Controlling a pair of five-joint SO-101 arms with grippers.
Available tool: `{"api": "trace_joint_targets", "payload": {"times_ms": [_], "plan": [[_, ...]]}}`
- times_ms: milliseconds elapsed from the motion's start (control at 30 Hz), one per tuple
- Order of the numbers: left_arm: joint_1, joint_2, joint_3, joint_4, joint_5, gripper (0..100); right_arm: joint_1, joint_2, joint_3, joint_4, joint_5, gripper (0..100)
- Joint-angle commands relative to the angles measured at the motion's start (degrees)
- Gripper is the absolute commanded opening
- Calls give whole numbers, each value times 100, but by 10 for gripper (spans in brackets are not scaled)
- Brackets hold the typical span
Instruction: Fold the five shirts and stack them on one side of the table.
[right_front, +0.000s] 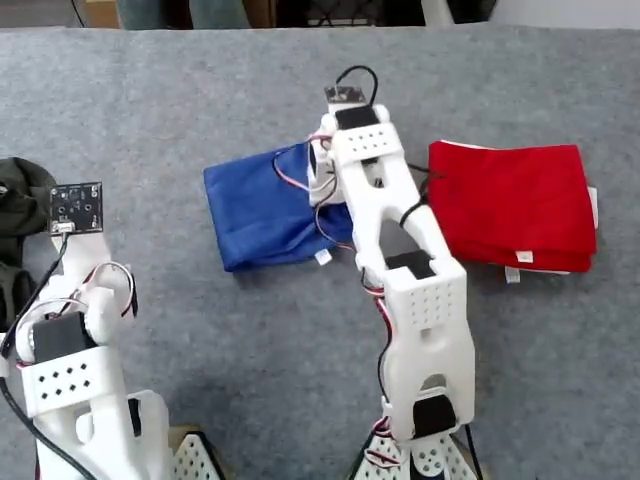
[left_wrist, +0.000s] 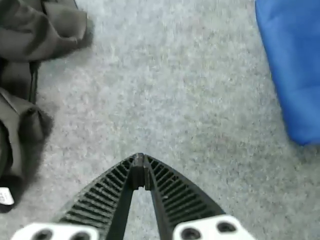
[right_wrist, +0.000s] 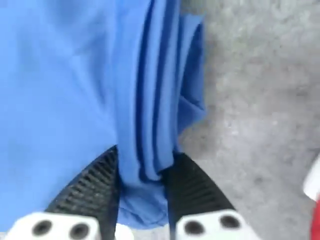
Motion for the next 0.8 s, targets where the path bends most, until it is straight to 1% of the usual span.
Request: {"api": "trace_joint_targets", "payload": {"times_ms": [0,100,233,367,533,633,767], "plan": [[-57,-79,-40,88,-53,30,176,-48,-1138,589,62,14],[-277,-79,-92,44,-53,30,352,-48,-1912,1020,273,14],[-541,-79,-92,53,-53,30,800,-92,-2484,1073,484,14],[-752,-79,-92,44,-53,30,1266,-347,-2659,1081,905,14],[-725,-79,-92,88,-53,30,1855,-1095,-2360,1090,1433,14],[-769,-105,-92,105,-18,28,2286,-1552,-1877,1090,1802,14],[-866,-501,101,105,-18,28,2971,-1912,-1209,1090,2312,14]]}}
